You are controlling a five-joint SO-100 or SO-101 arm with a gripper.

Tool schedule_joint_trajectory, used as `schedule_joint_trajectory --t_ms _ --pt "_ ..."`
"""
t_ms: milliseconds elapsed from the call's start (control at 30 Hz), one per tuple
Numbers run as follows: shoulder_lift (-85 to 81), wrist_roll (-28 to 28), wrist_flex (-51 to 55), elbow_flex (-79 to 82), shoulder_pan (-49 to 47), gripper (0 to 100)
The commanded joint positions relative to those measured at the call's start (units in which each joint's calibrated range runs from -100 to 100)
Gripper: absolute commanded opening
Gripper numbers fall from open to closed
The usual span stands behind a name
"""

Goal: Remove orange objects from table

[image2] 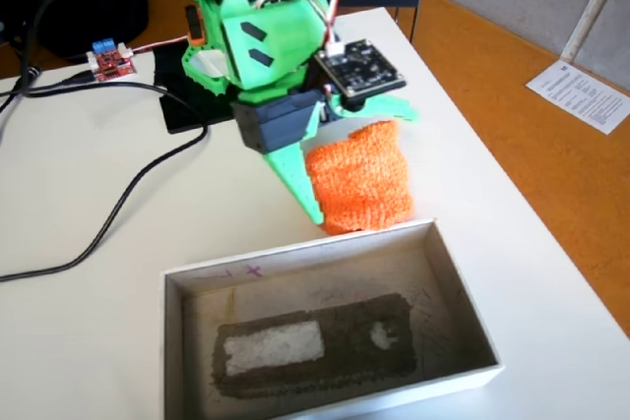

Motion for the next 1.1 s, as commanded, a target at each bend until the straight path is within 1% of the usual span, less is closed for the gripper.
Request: schedule_joint_trajectory --t_ms 0,33,67,100,133,167,200,233,467,567,633,767,833,900,967,1067 --pt "2.0 -0.7 -2.3 -2.9 -0.5 65" --pt "2.7 -0.8 -2.5 -2.9 -0.4 59" --pt "3.3 -1.1 -2.9 -3.0 -0.1 47" --pt "3.8 -1.4 -3.2 -3.0 0.0 42" --pt "4.2 -1.8 -3.5 -3.0 0.1 31" --pt "4.5 -2.9 -4.4 -3.0 0.1 13" --pt "4.8 -3.5 -4.7 -3.0 0.1 5" --pt "4.9 -3.8 -5.1 -3.0 0.2 0" --pt "4.6 -3.9 -5.8 -3.3 1.3 0" --pt "1.5 -5.4 -7.5 -2.7 1.4 0" --pt "-2.9 -5.6 -7.7 -1.8 1.1 0" --pt "-18.6 -6.6 -7.9 -1.3 -0.7 0" --pt "-24.9 -7.3 -7.7 -3.3 -0.8 0" --pt "-27.4 -7.5 -6.4 -7.1 0.4 0" --pt "-23.3 -7.5 -5.4 -14.0 3.5 0" --pt "-5.3 -7.4 -5.4 -27.7 8.4 0"
